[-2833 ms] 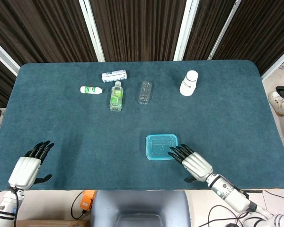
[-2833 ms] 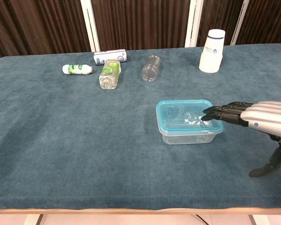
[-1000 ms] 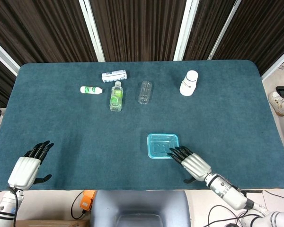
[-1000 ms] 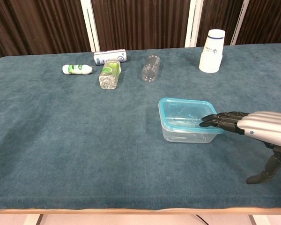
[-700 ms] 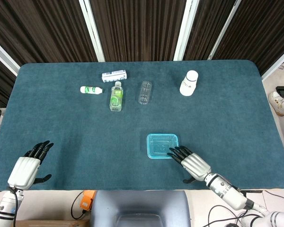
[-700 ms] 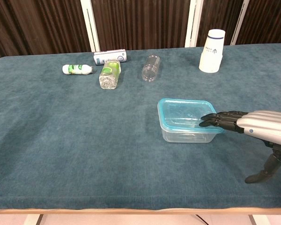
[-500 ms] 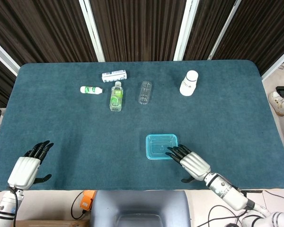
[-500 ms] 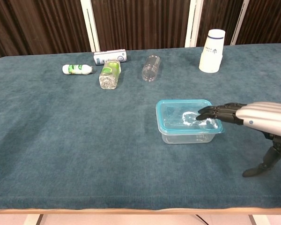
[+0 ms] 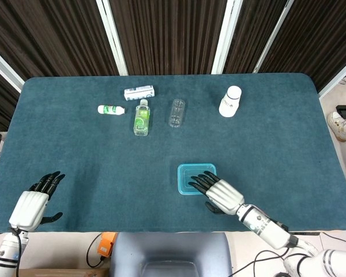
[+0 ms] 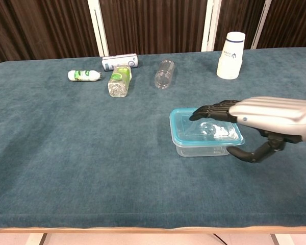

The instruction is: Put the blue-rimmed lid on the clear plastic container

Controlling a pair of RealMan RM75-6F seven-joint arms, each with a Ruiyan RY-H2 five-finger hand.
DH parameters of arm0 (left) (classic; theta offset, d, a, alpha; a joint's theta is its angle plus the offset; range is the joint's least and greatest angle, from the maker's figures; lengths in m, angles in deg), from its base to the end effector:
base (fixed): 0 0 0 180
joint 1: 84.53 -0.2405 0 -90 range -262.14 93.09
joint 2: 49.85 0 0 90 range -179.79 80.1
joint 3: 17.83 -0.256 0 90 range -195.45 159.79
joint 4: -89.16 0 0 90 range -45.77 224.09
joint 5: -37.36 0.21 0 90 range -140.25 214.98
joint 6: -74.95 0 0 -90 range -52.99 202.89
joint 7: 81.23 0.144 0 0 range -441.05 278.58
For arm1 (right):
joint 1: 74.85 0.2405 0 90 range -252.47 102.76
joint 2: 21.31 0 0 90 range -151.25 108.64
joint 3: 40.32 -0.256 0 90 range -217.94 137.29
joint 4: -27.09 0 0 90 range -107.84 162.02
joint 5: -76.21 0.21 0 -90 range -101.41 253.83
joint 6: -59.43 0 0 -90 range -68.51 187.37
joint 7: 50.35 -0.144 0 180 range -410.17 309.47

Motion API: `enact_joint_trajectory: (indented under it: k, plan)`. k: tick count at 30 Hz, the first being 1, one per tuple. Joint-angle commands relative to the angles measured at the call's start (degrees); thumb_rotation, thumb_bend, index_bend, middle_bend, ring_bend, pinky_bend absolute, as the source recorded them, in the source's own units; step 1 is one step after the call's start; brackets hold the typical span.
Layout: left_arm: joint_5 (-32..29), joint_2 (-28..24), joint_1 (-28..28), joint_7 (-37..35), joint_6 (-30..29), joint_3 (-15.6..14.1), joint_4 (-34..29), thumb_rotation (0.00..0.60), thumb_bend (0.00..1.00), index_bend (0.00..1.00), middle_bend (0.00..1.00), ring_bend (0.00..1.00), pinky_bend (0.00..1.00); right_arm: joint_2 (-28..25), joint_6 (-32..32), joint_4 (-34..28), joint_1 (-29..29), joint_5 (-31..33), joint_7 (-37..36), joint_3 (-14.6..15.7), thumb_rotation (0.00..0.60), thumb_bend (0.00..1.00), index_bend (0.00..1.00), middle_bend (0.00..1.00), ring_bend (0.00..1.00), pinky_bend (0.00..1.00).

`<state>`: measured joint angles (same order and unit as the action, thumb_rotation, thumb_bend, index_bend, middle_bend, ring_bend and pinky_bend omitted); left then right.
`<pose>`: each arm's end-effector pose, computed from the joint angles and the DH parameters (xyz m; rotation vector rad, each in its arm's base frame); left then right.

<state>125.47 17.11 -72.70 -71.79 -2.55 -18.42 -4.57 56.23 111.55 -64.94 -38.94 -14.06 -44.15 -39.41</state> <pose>-0.2852 0.2007 0.1133 -1.6420 -0.8583 -0.8263 -0.1822 -0.2664 0.0004 2.2387 -0.8739 0.8856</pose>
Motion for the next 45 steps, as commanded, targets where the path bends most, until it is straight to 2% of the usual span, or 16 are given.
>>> enact_joint_trajectory:
  k: [1, 4, 9, 15, 22, 45]
  plan:
    - [0.16, -0.02, 0.0, -0.02, -0.04, -0.07, -0.01, 0.6, 0.42, 0.11, 0.08, 0.11, 0.34, 1.52, -2.42, -0.51, 1.74, 2.58, 2.78, -1.56, 0.6, 0.91, 0.21, 0.2, 0.16, 0.02]
    - [0.36, -0.05, -0.01, -0.02, -0.07, -0.16, 0.03, 0.6, 0.42, 0.11, 0.08, 0.11, 0.34, 2.79, -3.77, -0.58, 2.46, 4.54, 4.27, -2.17, 0.6, 1.0, 0.24, 0.22, 0.18, 0.06]
    - [0.37, -0.12, 0.0, -0.12, -0.03, -0.19, -0.05, 0.6, 0.42, 0.11, 0.08, 0.11, 0.34, 4.97, -3.43, 0.02, 2.81, 5.8, 5.03, -2.84, 0.6, 1.0, 0.29, 0.23, 0.21, 0.22]
    - [0.4, -0.09, -0.03, -0.17, -0.08, -0.19, -0.03, 0.6, 0.42, 0.11, 0.08, 0.11, 0.34, 6.66, -2.99, 1.03, 3.3, 5.55, 4.31, -2.98, 0.6, 1.0, 0.38, 0.3, 0.29, 0.28]
    - [0.47, -0.17, -0.06, -0.39, -0.22, -0.17, 0.0, 0.6, 0.42, 0.11, 0.08, 0.11, 0.34, 7.4, -3.19, 1.76, 3.59, 6.17, 5.23, -2.55, 0.6, 1.0, 0.42, 0.33, 0.31, 0.28]
    - [0.55, -0.34, -0.16, -0.83, -0.41, -0.15, -0.06, 0.6, 0.42, 0.11, 0.08, 0.11, 0.34, 7.82, -3.85, 4.96, 3.66, 5.45, 1.44, -0.28, 0.6, 1.0, 0.42, 0.33, 0.31, 0.28]
